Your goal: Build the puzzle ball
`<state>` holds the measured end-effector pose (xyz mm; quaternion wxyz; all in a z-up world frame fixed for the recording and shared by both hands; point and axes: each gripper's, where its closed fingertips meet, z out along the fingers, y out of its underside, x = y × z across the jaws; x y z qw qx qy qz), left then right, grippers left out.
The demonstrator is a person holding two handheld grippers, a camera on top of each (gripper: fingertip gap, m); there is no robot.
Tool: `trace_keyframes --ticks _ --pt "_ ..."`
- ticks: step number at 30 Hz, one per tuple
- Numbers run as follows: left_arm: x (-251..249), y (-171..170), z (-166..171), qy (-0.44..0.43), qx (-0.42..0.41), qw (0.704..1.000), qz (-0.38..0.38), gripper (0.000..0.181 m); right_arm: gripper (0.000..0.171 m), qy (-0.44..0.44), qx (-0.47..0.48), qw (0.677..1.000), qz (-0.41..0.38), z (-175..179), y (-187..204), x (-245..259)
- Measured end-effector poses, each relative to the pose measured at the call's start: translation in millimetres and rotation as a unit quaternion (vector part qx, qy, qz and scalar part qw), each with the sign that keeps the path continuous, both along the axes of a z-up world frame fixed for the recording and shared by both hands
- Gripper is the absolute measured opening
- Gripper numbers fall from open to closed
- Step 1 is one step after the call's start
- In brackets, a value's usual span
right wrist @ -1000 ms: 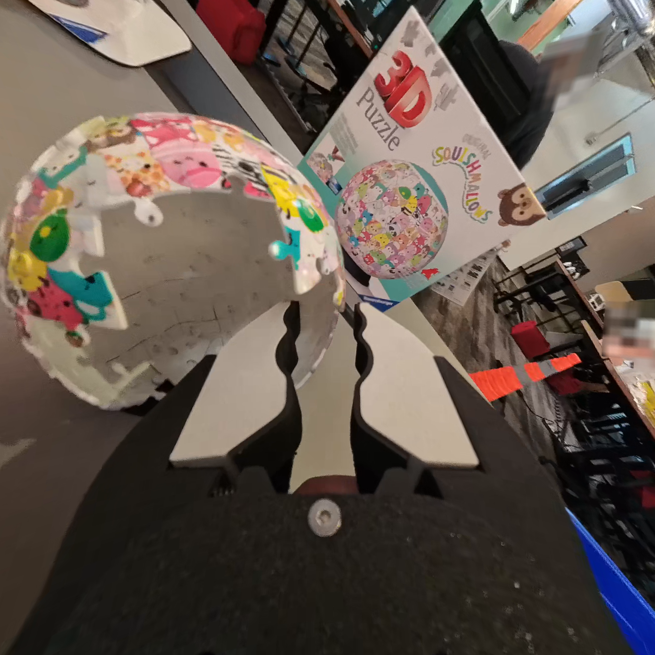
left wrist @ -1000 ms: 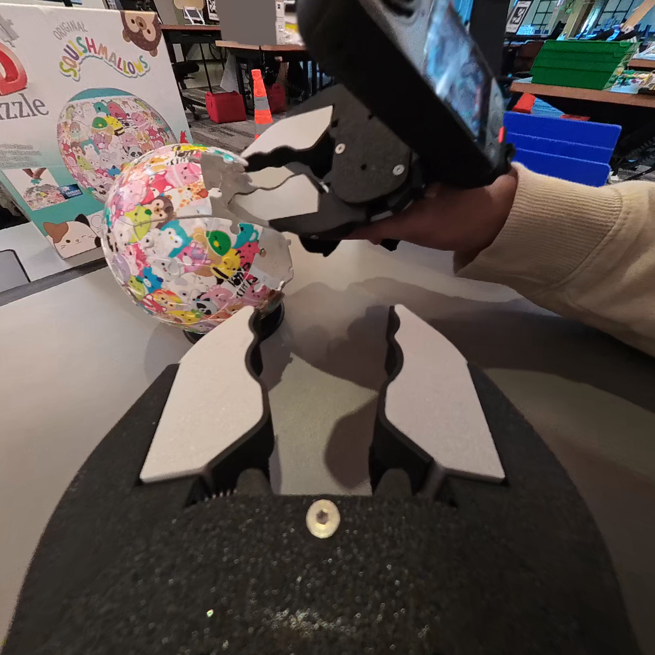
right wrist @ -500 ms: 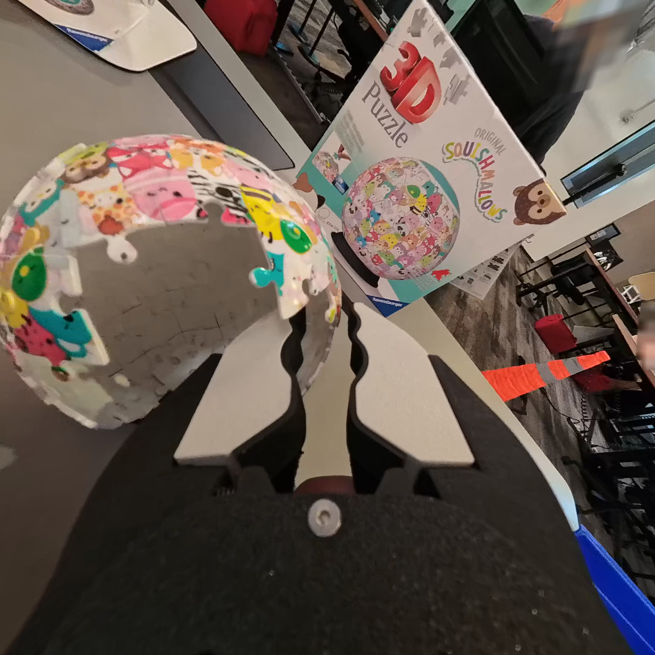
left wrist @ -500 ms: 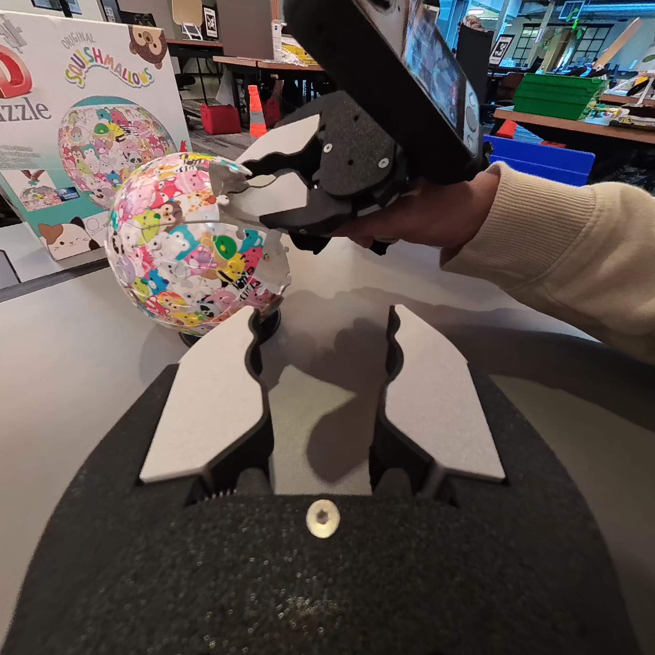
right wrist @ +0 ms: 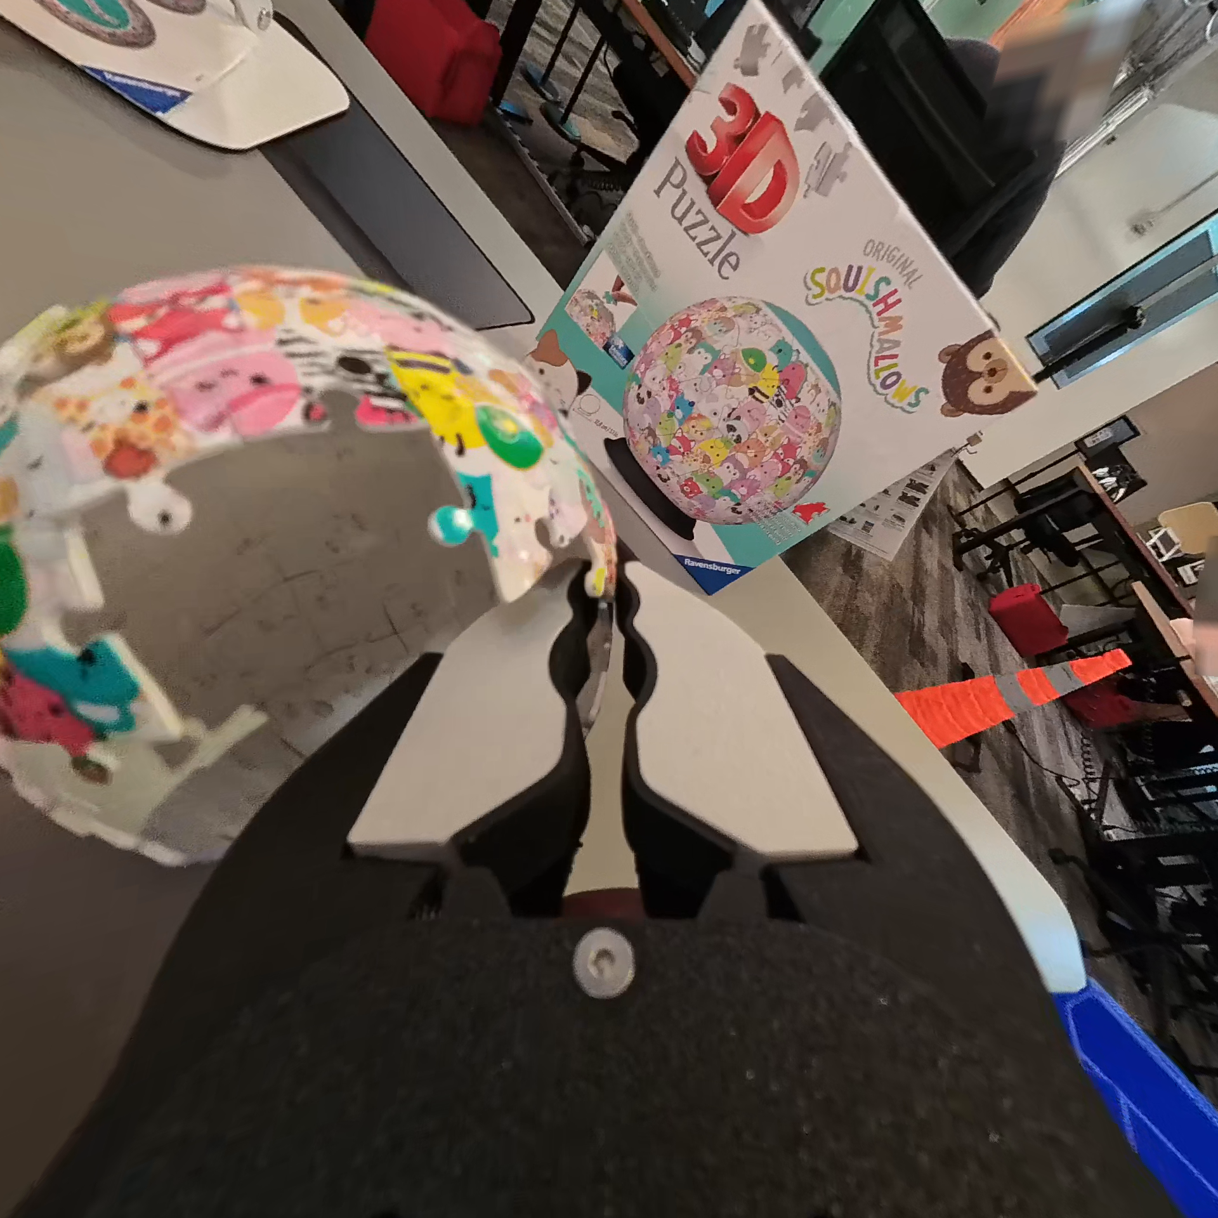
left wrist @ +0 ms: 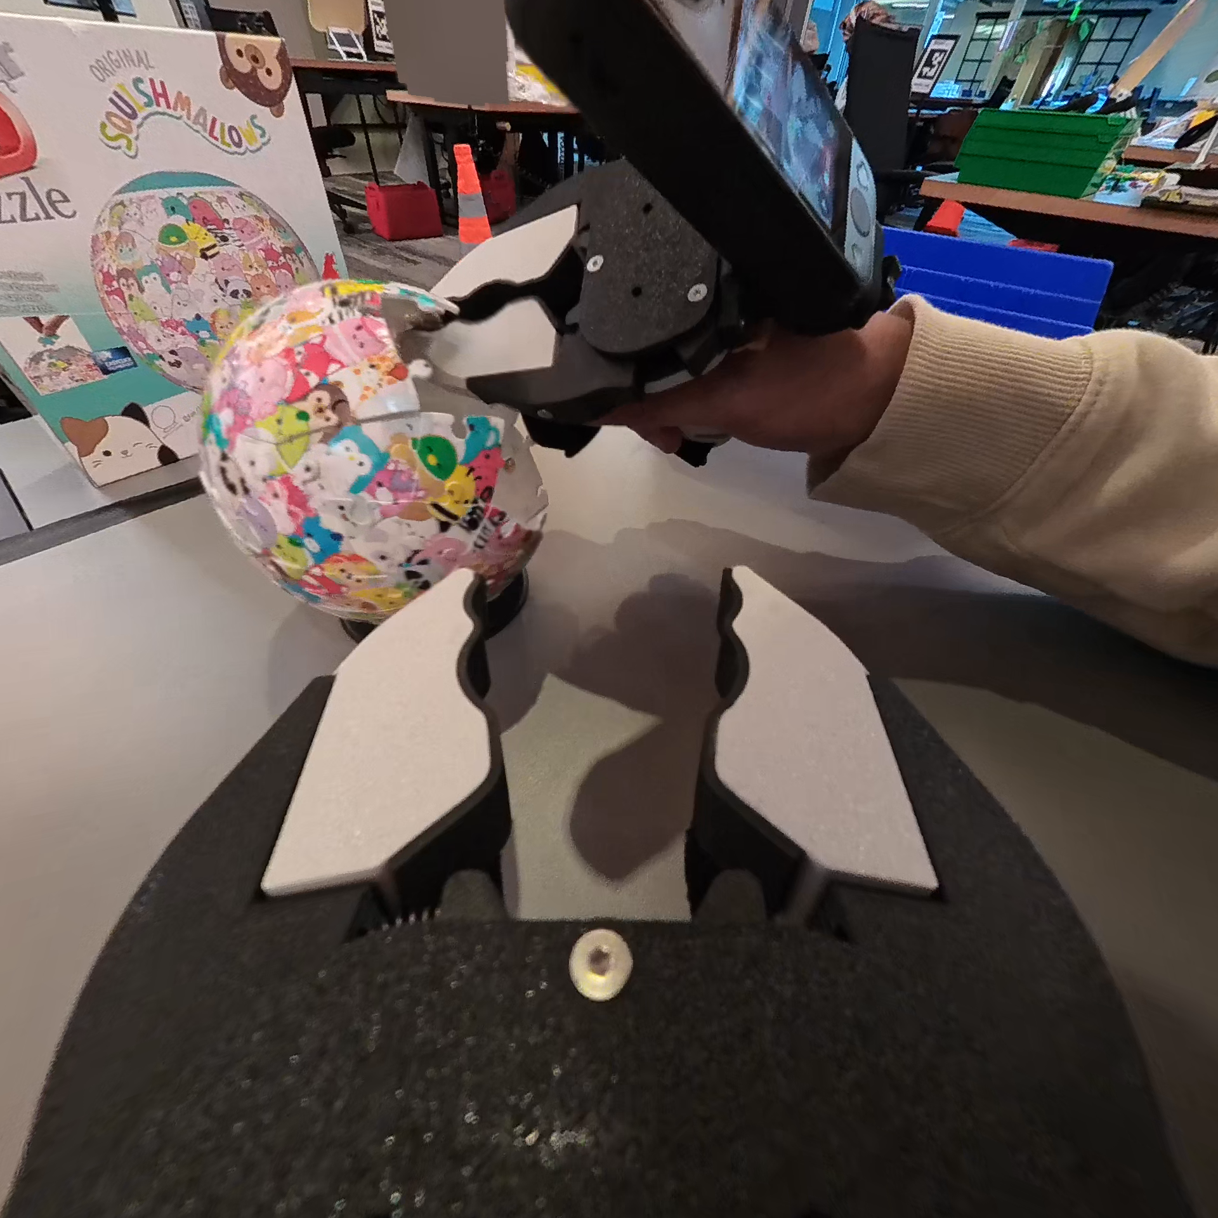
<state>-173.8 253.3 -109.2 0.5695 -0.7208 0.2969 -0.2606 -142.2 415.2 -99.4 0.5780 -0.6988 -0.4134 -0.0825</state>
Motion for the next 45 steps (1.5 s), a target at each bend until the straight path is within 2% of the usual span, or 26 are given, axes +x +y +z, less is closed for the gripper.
trace_keyframes --ticks 6,11,14,19,21,22,24,28,30,32,33,34,35,38,40,42,45 --pt "0.3 0.2 -0.6 0.002 0.0 1.0 0.0 0.066 0.006 -0.006 0.005 1.0 0.001 0.2 -0.1 0.9" --pt "-2.5 1.4 1.6 -0.011 -0.003 1.0 0.003 0.066 0.03 -0.019 0.01 1.0 0.012 -3.3 -11.4 6.8" --pt "-4.0 2.1 2.7 -0.016 -0.004 1.0 0.006 0.067 0.034 0.012 0.008 1.0 0.02 -0.6 -29.3 20.7" --pt "-8.1 8.1 3.6 -0.035 -0.02 0.999 0.009 0.073 0.039 0.088 -0.129 0.985 0.076 -21.5 -67.1 49.4" --pt "-9.3 15.9 -2.8 -0.013 -0.039 0.999 0.01 0.078 0.043 0.129 -0.193 0.967 0.105 -24.1 -74.1 52.2" --pt "-14.0 24.0 -8.1 0.002 -0.059 0.998 0.027 0.083 0.045 0.144 -0.232 0.954 0.125 -27.3 -77.2 50.2" --pt "-17.6 34.4 -10.2 -0.022 -0.114 0.993 0.032 0.097 0.044 0.159 -0.257 0.946 0.113 -32.5 -64.5 54.9" --pt "-18.8 51.7 -6.1 -0.084 -0.217 0.973 0.011 0.1 0.049 0.123 -0.296 0.94 0.115 -48.9 -50.2 48.5" --pt "-18.6 57.0 -8.3 -0.068 -0.257 0.964 0.001 0.108 0.048 0.086 -0.297 0.943 0.12 -44.2 -50.5 44.2" --pt "-20.4 62.4 -9.6 -0.045 -0.267 0.963 0.002 0.111 0.042 0.041 -0.249 0.961 0.113 -32.6 -47.6 49.3" --pt "-21.2 65.2 -11.8 -0.034 -0.268 0.963 0.005 0.111 0.043 0.033 -0.232 0.965 0.117 -30.7 -48.2 48.9" --pt "-19.7 66.0 -15.0 -0.028 -0.277 0.96 0.002 0.111 0.051 0.036 -0.23 0.965 0.122 -32.8 -48.9 46.0" --pt "-15.9 64.8 -17.0 -0.032 -0.291 0.956 -0.008 0.112 0.059 0.044 -0.243 0.96 0.131 -37.0 -50.4 41.2" --pt "-11.2 65.3 -18.9 -0.044 -0.31 0.949 -0.014 0.115 0.063 0.091 -0.291 0.937 0.173 -39.0 -53.6 26.3" --pt "-12.4 65.8 -20.8 -0.04 -0.327 0.944 -0.011 0.114 0.072 0.08 -0.329 0.922 0.188 -37.9 -54.2 25.4" --pt "-15.4 67.5 -21.0 -0.032 -0.339 0.94 -0.004 0.114 0.073 0.015 -0.355 0.914 0.196 -35.7 -51.1 31.4" --pt "-19.6 69.9 -20.4 0.002 -0.349 0.937 -0.005 0.111 0.07 -0.112 -0.361 0.895 0.236 -13.5 -47.6 41.8"
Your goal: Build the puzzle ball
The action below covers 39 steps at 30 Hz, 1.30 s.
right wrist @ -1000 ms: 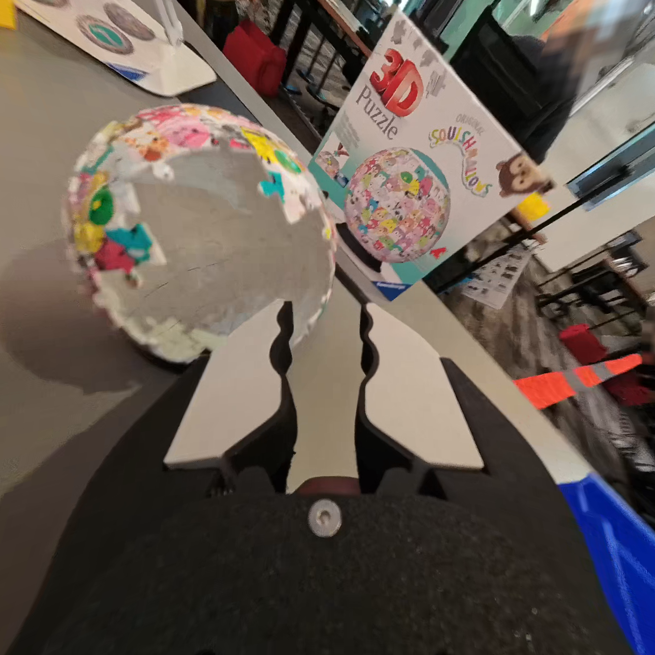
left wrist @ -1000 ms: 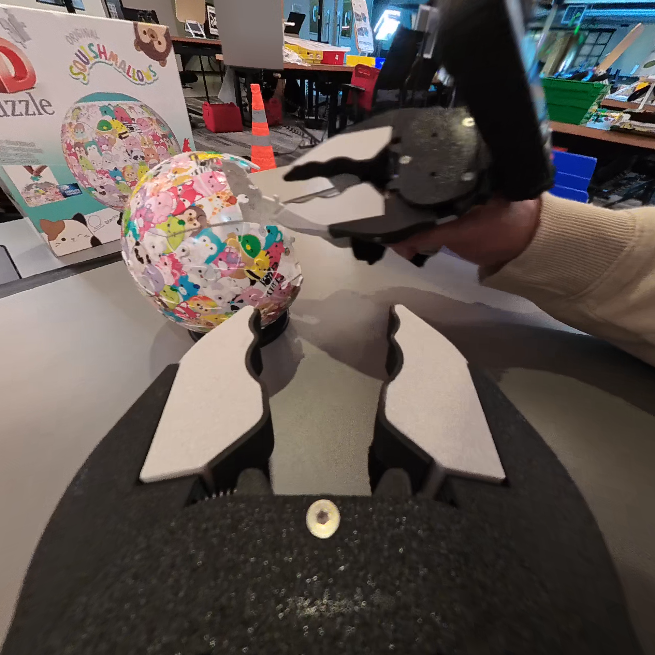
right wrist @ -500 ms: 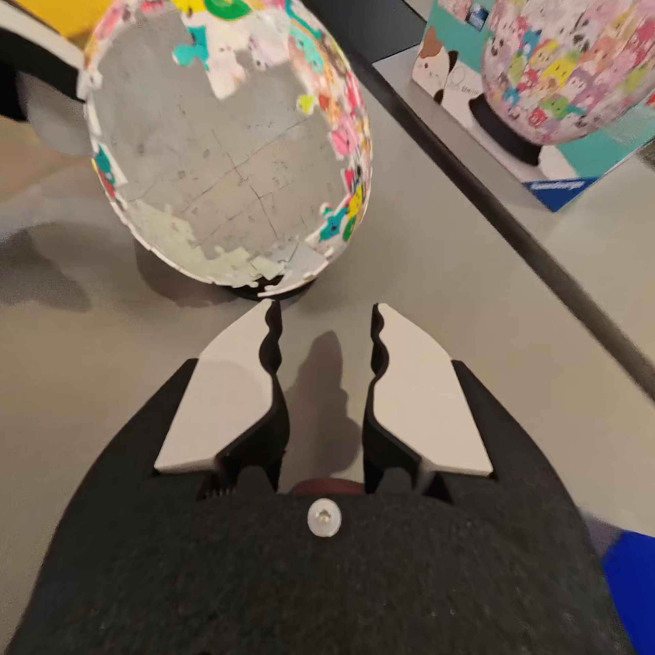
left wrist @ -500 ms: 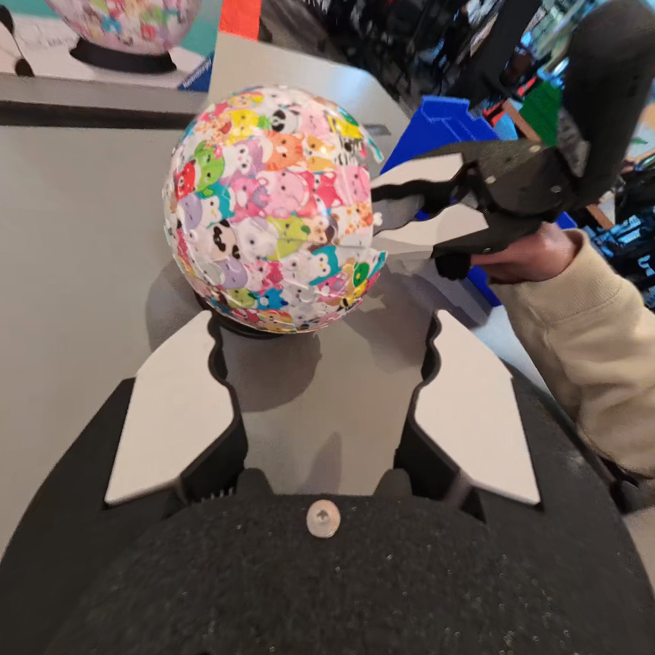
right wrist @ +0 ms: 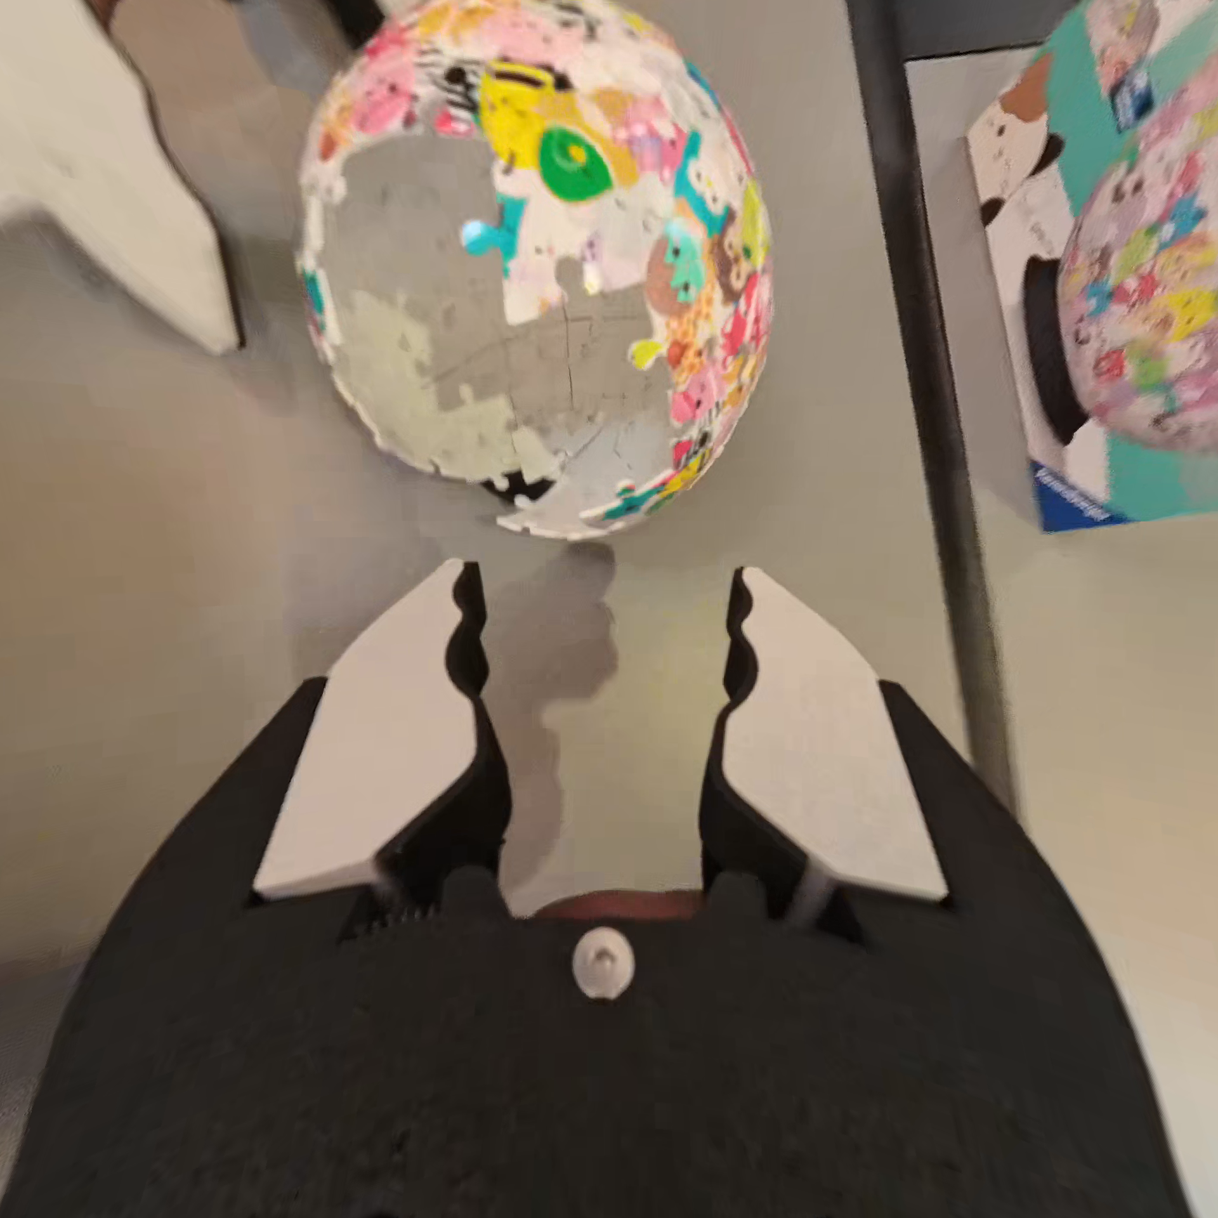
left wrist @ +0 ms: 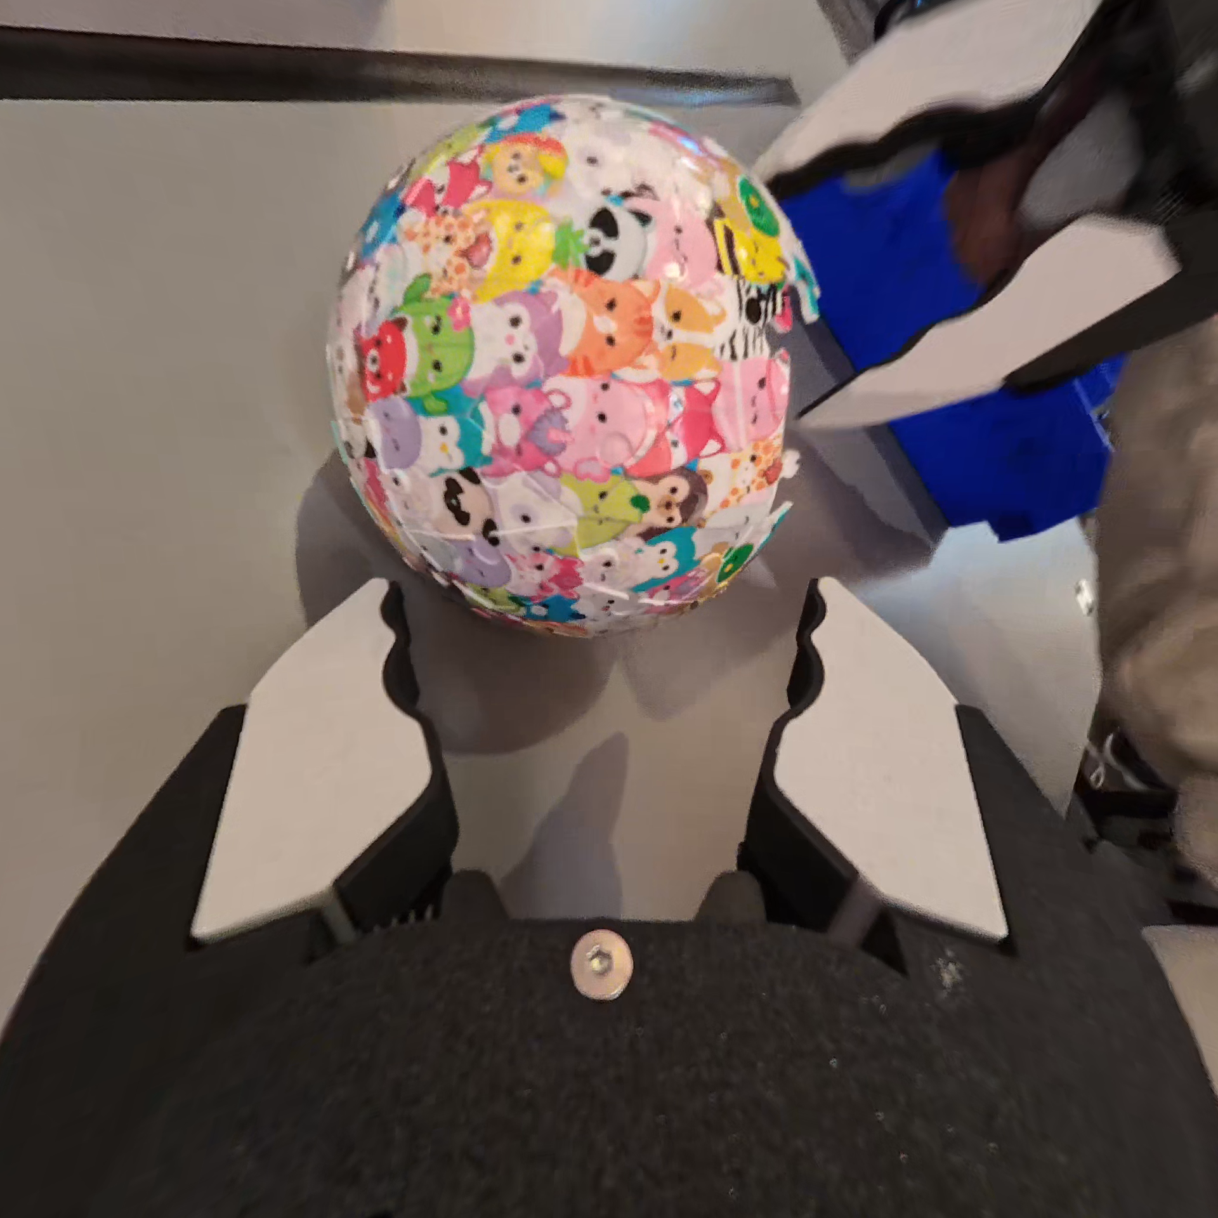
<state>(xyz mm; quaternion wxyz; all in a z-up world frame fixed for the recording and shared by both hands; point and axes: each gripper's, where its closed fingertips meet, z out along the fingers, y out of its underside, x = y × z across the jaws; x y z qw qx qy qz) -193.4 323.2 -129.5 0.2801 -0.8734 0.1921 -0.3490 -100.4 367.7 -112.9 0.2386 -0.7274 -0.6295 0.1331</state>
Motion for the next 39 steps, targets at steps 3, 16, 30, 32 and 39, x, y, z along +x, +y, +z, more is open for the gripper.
trace_keyframes --ticks 3,16,30,32,39 --pt "-4.2 -8.7 -4.5 0.058 -0.023 0.997 -0.055 0.11 0.072 -0.065 -0.029 0.994 0.089 20.6 0.9 8.8" --pt "11.0 -13.5 -32.9 0.11 -0.126 0.978 -0.127 0.108 0.089 -0.019 -0.348 0.921 0.176 -38.5 3.6 -21.6" --pt "-4.3 18.3 -19.4 0.122 -0.05 0.988 -0.075 0.1 0.085 0.089 -0.193 0.969 0.129 -44.3 5.1 -40.3" --pt "-10.1 24.8 -13.1 0.142 -0.015 0.987 -0.074 0.1 0.081 0.098 -0.136 0.979 0.12 -46.5 10.5 -45.6" --pt "-28.7 45.6 -9.2 0.272 0.143 0.946 -0.107 0.1 0.08 0.129 0.029 0.989 0.074 -50.4 30.3 -62.1"
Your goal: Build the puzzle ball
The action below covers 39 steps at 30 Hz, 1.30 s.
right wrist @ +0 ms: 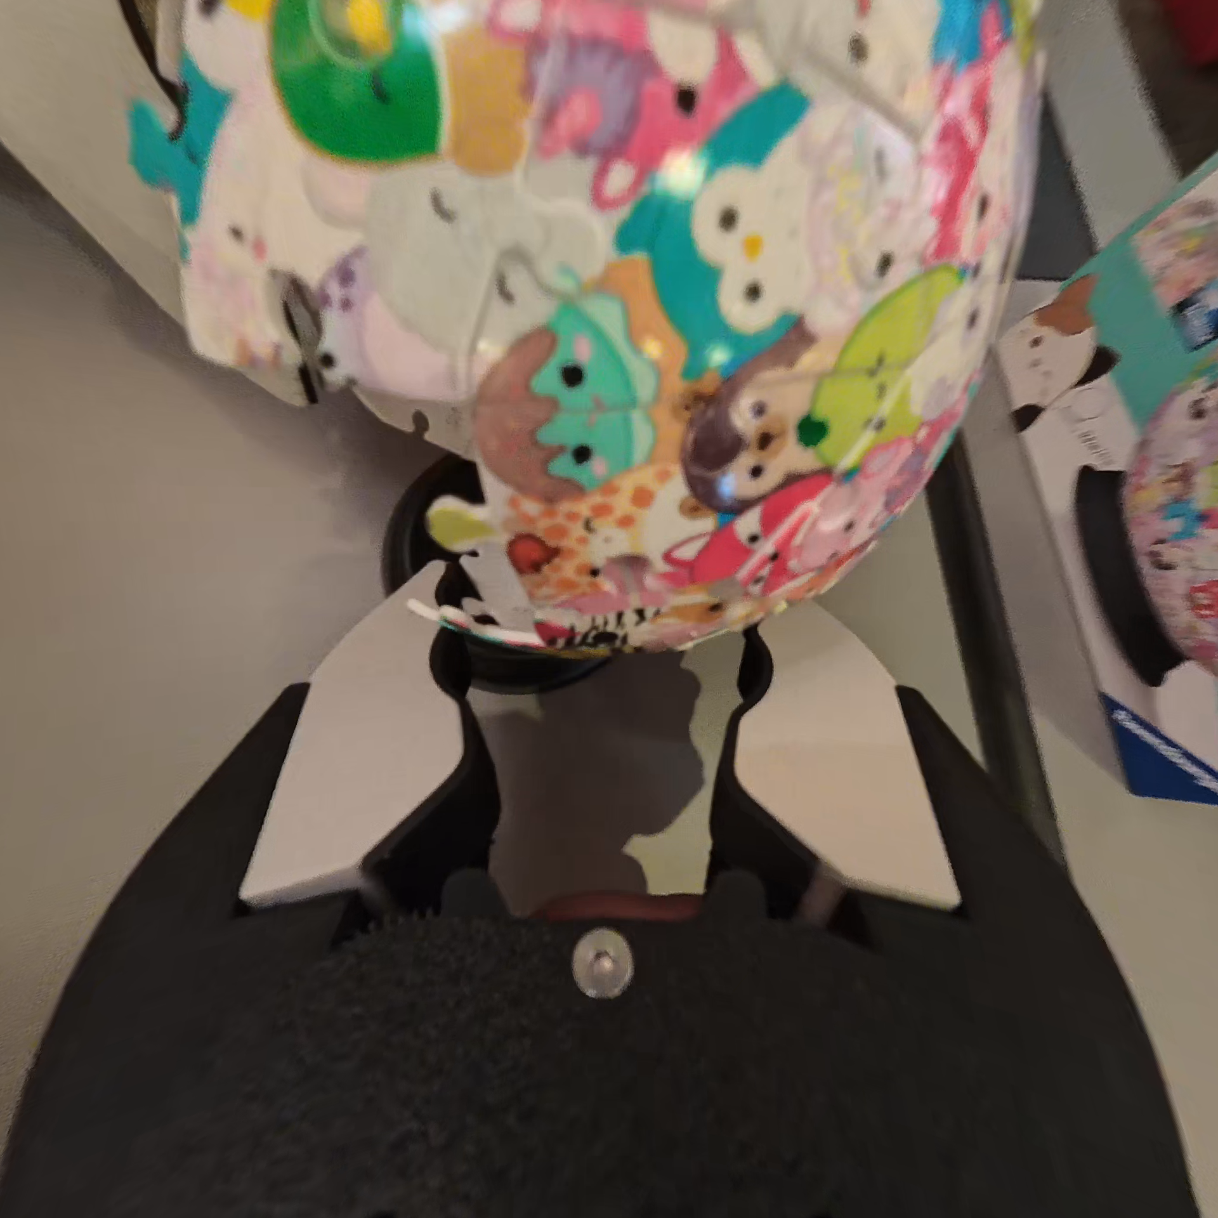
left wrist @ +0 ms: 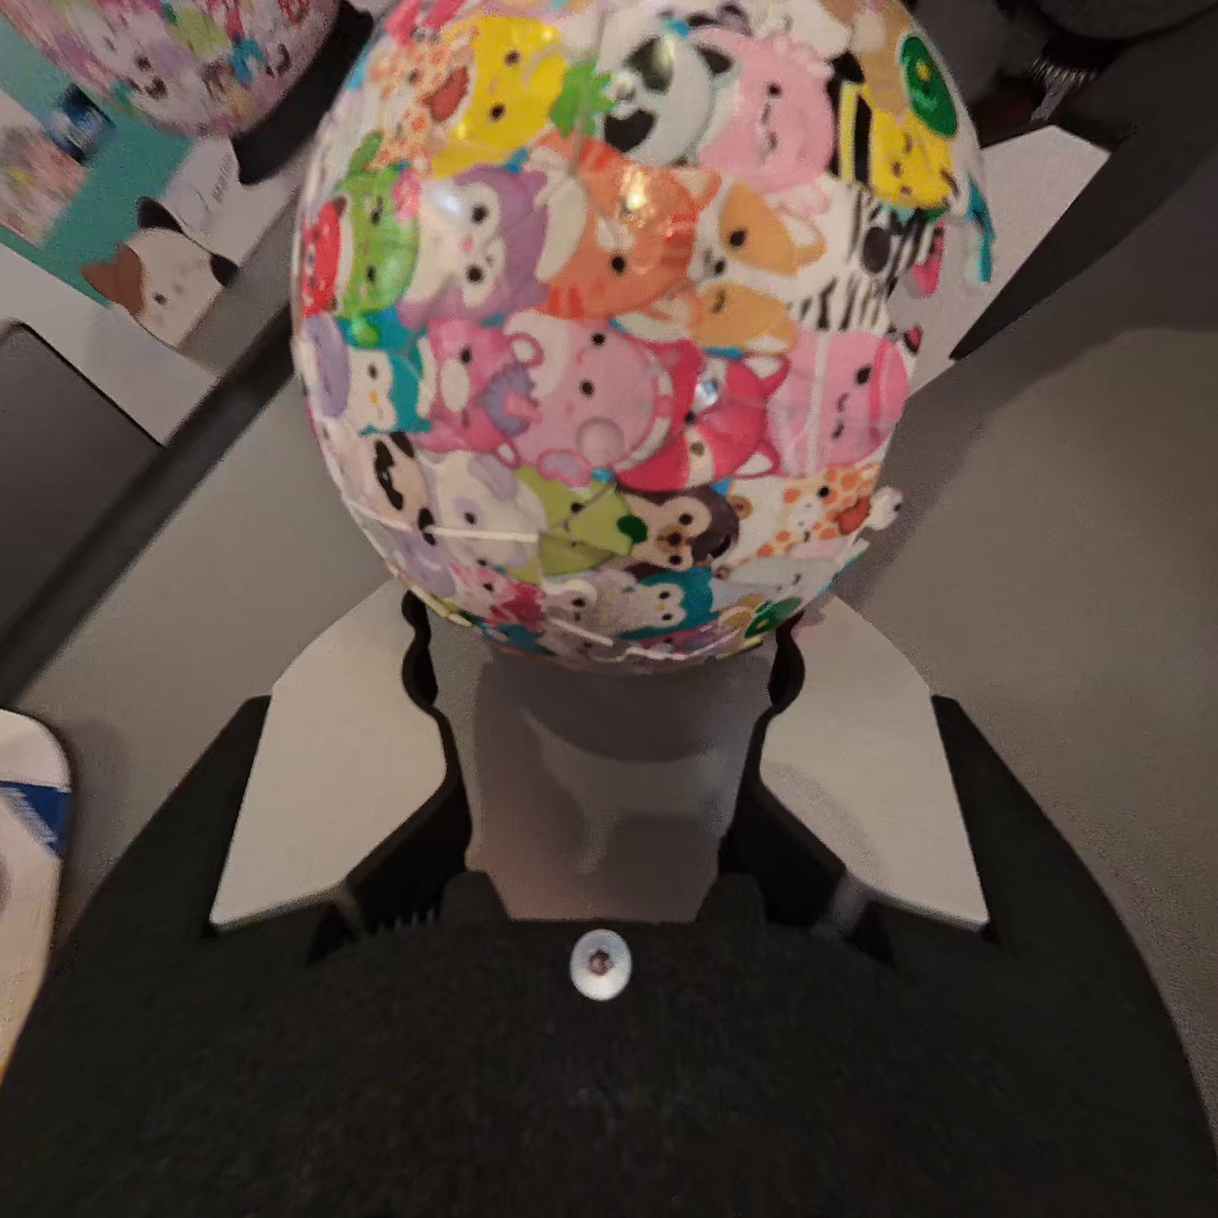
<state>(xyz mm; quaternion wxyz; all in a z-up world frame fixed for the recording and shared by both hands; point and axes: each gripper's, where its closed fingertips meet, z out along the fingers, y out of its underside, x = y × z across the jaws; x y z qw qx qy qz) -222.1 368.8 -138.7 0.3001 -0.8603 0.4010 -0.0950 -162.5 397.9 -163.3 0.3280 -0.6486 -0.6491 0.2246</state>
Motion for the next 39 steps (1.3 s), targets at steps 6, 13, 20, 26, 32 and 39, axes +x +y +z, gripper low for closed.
trace_keyframes --ticks 6,13,20,26,32,39 --pt "1.4 5.9 6.8 0.017 0.068 0.997 -0.022 0.099 0.082 0.018 0.082 0.995 -0.054 7.5 9.7 -0.4" --pt "4.2 7.8 17.2 0.041 0.133 0.989 -0.045 0.098 0.082 0.042 0.136 0.985 -0.096 16.2 10.8 1.7" --pt "6.6 5.2 28.0 0.072 0.196 0.976 -0.067 0.099 0.083 0.075 0.215 0.966 -0.12 27.2 11.1 3.9" --pt "5.8 3.3 28.3 0.092 0.205 0.972 -0.074 0.099 0.083 0.075 0.235 0.961 -0.123 30.1 9.0 5.8" --pt "7.3 -1.6 27.3 0.097 0.212 0.969 -0.078 0.098 0.083 0.073 0.238 0.961 -0.123 29.2 3.4 8.5" --pt "12.6 -10.2 12.0 0.081 0.206 0.973 -0.063 0.098 0.083 0.043 0.237 0.965 -0.106 21.2 -4.7 16.2"
